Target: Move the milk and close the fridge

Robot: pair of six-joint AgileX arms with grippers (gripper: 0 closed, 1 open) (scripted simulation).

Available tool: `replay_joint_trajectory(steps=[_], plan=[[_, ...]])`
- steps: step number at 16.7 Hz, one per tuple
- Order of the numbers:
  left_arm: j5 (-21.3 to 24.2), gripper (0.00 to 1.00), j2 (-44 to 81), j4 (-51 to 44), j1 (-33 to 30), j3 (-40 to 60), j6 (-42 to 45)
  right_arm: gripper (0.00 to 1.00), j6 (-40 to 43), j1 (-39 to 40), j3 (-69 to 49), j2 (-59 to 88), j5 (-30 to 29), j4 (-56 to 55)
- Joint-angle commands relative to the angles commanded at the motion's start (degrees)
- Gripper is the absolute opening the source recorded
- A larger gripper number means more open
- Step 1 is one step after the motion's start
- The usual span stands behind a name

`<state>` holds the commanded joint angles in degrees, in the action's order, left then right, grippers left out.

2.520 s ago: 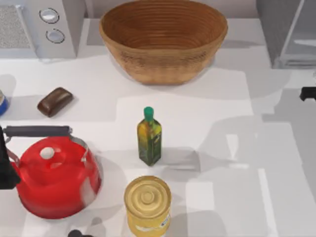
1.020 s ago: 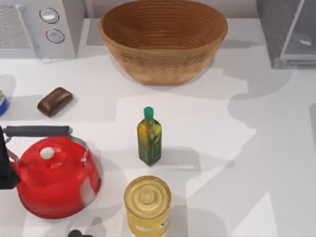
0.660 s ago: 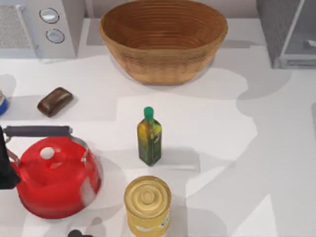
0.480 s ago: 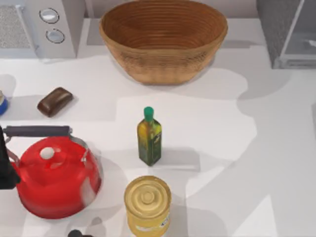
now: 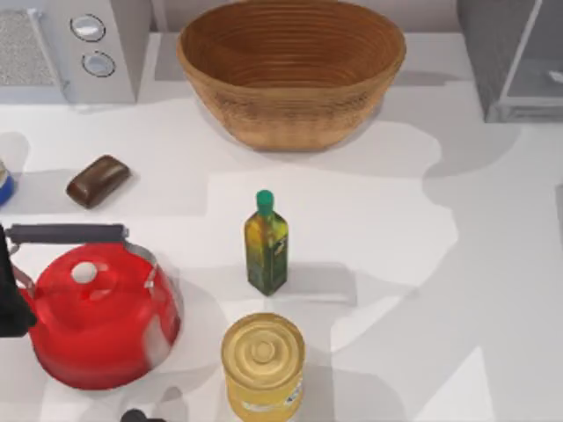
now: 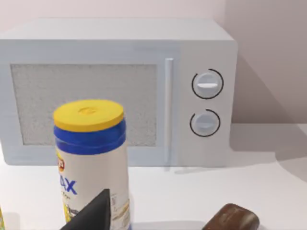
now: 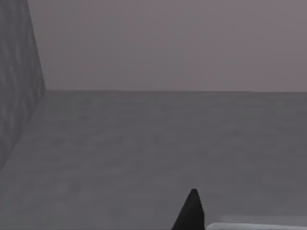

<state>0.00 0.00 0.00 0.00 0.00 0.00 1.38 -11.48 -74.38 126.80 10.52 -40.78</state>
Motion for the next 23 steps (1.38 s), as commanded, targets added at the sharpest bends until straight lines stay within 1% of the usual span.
replay_joint_trajectory(steps=[8,9,19,23], plan=[[0.00,1.00,0.00,0.00,0.00,0.00,0.00,0.98,0.00,0.00,0.00,0.00,0.00,0.00],[0.00,1.00,0.00,0.00,0.00,0.00,0.00,1.00,0.00,0.00,0.00,0.00,0.00,0.00],[0.00,1.00,0.00,0.00,0.00,0.00,0.00,1.00,-0.03,0.17,0.38,-0.61,-0.03,0.19],[0.00,1.00,0.00,0.00,0.00,0.00,0.00,1.00,-0.34,1.12,5.44,-9.01,-0.56,2.96]])
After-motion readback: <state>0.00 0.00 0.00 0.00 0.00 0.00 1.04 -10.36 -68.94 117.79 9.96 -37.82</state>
